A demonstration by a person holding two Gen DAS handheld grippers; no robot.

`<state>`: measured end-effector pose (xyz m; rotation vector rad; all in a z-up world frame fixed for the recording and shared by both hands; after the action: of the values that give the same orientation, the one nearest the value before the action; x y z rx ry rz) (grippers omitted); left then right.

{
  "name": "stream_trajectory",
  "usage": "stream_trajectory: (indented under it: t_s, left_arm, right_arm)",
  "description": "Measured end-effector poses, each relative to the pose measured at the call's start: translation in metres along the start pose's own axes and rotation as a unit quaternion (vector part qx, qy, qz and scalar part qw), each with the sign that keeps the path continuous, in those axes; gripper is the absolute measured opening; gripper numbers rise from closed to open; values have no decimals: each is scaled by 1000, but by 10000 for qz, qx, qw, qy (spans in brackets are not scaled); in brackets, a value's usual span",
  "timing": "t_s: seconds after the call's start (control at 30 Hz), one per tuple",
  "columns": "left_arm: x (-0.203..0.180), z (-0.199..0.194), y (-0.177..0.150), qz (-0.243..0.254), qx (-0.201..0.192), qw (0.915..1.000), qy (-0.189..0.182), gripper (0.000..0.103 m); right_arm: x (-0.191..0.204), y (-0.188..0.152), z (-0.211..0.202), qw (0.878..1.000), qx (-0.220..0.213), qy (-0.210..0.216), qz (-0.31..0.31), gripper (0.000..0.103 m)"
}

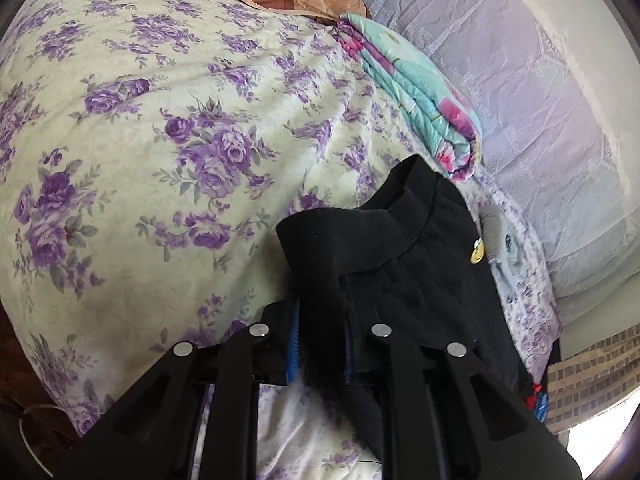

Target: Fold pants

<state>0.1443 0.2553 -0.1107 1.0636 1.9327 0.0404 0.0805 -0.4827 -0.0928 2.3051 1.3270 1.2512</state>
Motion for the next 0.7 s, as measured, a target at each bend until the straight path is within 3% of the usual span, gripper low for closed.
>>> stream_trajectory:
  t_s: [0.03,0.1,0.13,0.2,0.3,0.4,0.5,0.6,0.7]
  left_arm:
    - [0,-2,-2,48,-41,10000,57,26]
    - [-1,-18,-2,88,-301,9994,165,52]
    - [-2,-29,0,89,-515,9984,218,58]
    - [-5,-50,2,119,-795,9963,294,62]
    - [-30,-66,-4,517,-873,9945,261,62]
    - [-76,-56,-25,1380,-734,9873,295,63]
    - [-114,-21,-51,2073,-368,9772,271,73]
    - [-122,22,-70,2310,60,9721,412,74]
    - [-106,57,-75,2233,380,9711,755,74]
  right_arm:
    - [0,-1,0,10000,-15,12,-16,78]
    - [-1,-2,-3,10000,-40,46,-33,78]
    - [-1,-2,-4,10000,-38,70,-25,78]
    - [0,-3,-7,9999,-8,104,-12,78]
    - [8,-8,-15,9998,51,134,-124,78]
    - [20,-19,-26,9992,98,5,-391,78]
    - [28,-34,-40,9971,169,-252,-691,78]
    - [22,-50,-50,9935,261,-694,-869,83]
    - [3,-61,-51,9871,379,-1211,-980,83]
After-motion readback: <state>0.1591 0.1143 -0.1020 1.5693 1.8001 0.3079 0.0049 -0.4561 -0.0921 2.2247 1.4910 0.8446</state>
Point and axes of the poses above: each gripper's, at about its wrist camera, not at the fingertips, and z roughly the way its jaws point, x to its left, y to its top, the point moved 2 cm from there along z, roughly the way its jaws point, and after that the axes turned 9 degrees about -y, right-handed, at the moved point
